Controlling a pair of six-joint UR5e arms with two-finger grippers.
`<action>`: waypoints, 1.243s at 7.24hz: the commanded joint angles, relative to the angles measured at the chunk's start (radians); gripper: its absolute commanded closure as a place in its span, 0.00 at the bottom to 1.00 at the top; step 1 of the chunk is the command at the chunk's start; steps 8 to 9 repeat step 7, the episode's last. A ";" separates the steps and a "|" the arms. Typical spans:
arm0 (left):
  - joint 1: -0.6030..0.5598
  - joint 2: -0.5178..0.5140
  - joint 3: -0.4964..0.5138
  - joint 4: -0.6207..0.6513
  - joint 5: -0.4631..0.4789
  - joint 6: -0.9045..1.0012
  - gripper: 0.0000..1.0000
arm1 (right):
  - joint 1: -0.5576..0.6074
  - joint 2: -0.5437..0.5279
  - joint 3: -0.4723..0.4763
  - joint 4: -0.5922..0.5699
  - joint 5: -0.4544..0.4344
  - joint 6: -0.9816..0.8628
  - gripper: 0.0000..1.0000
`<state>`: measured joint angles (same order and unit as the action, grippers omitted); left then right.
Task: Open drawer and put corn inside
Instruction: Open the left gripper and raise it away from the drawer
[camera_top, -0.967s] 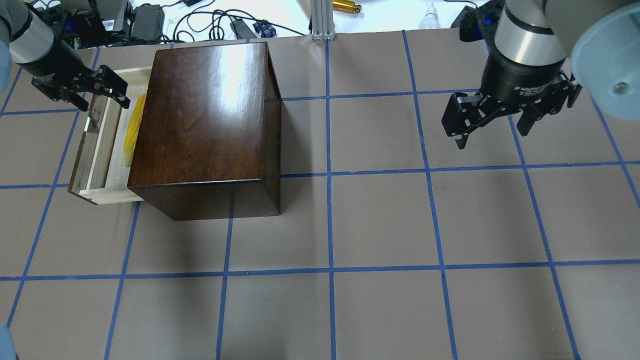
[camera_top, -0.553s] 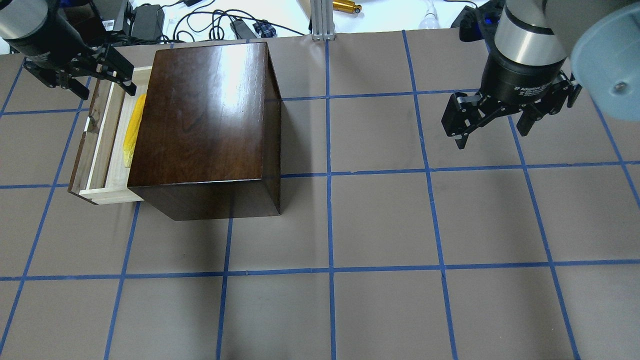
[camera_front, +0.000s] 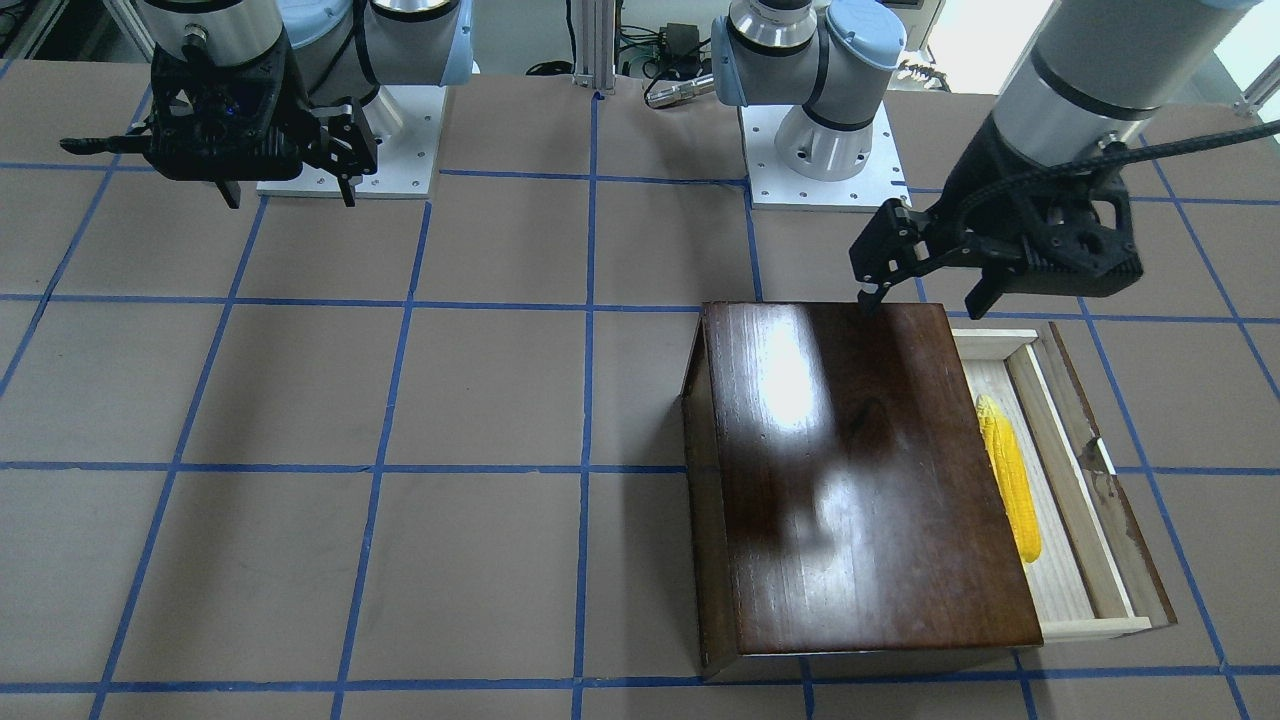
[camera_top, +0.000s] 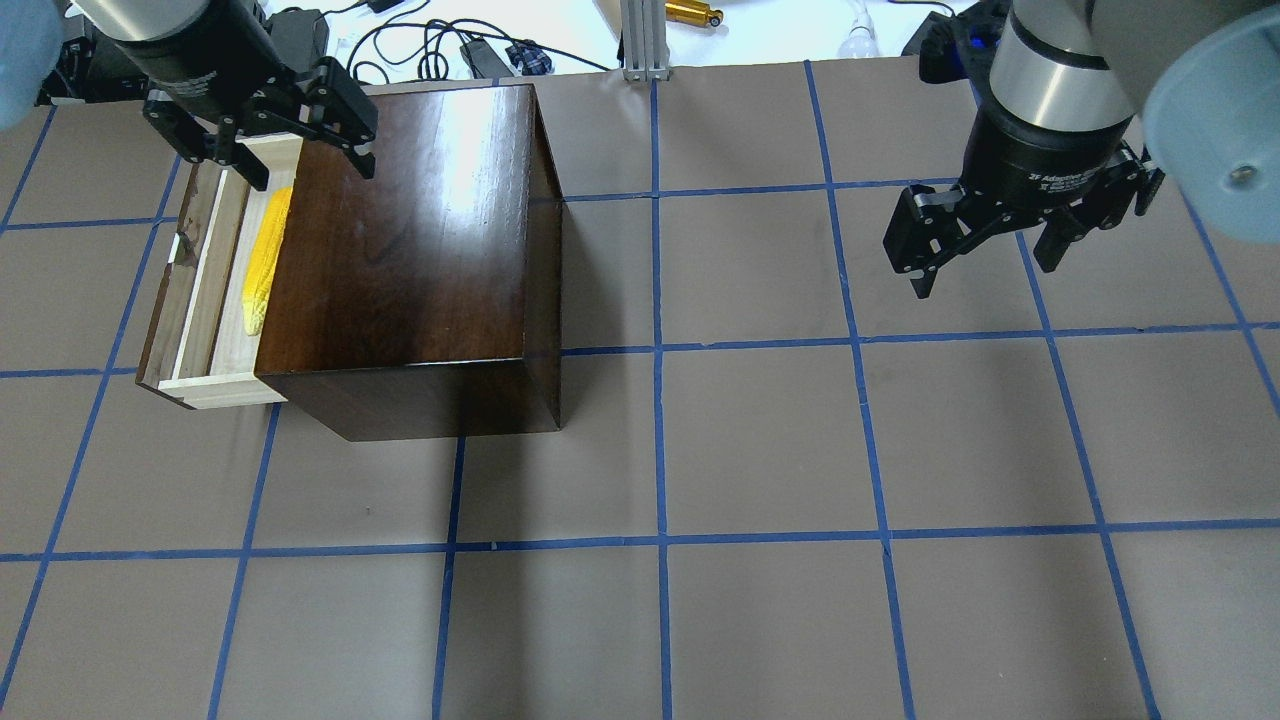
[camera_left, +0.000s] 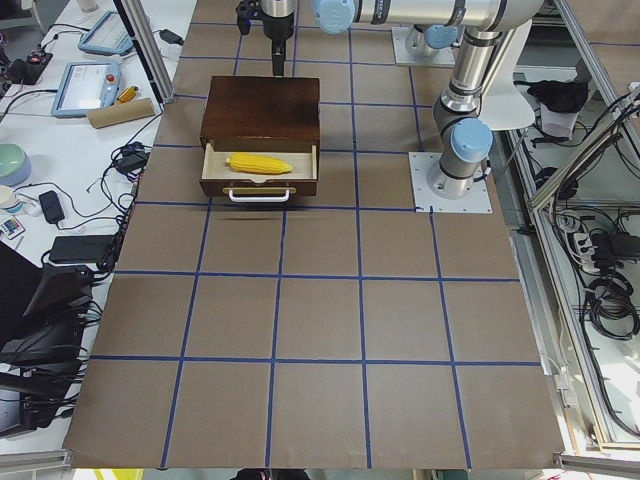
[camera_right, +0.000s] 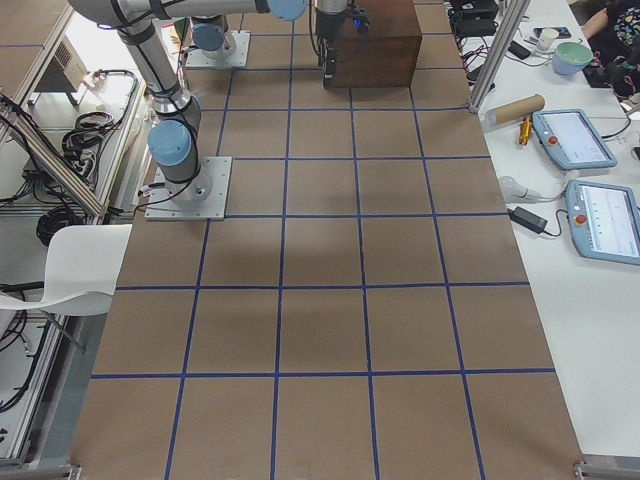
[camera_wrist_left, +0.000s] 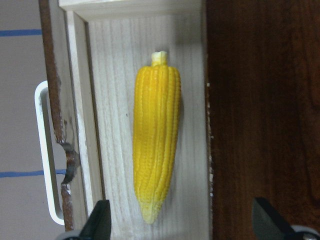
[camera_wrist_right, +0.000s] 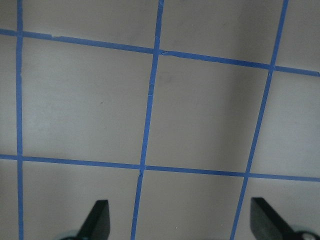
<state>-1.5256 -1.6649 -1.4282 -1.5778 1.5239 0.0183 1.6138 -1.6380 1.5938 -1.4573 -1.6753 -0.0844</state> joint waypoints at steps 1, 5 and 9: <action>-0.065 0.002 -0.005 -0.005 0.050 -0.052 0.00 | 0.000 0.001 0.000 0.000 0.000 0.000 0.00; -0.064 0.005 -0.005 -0.007 0.038 -0.046 0.00 | 0.000 0.000 0.000 0.000 0.000 0.000 0.00; -0.064 0.010 -0.005 -0.007 0.039 -0.046 0.00 | 0.000 0.000 0.000 0.000 0.000 0.000 0.00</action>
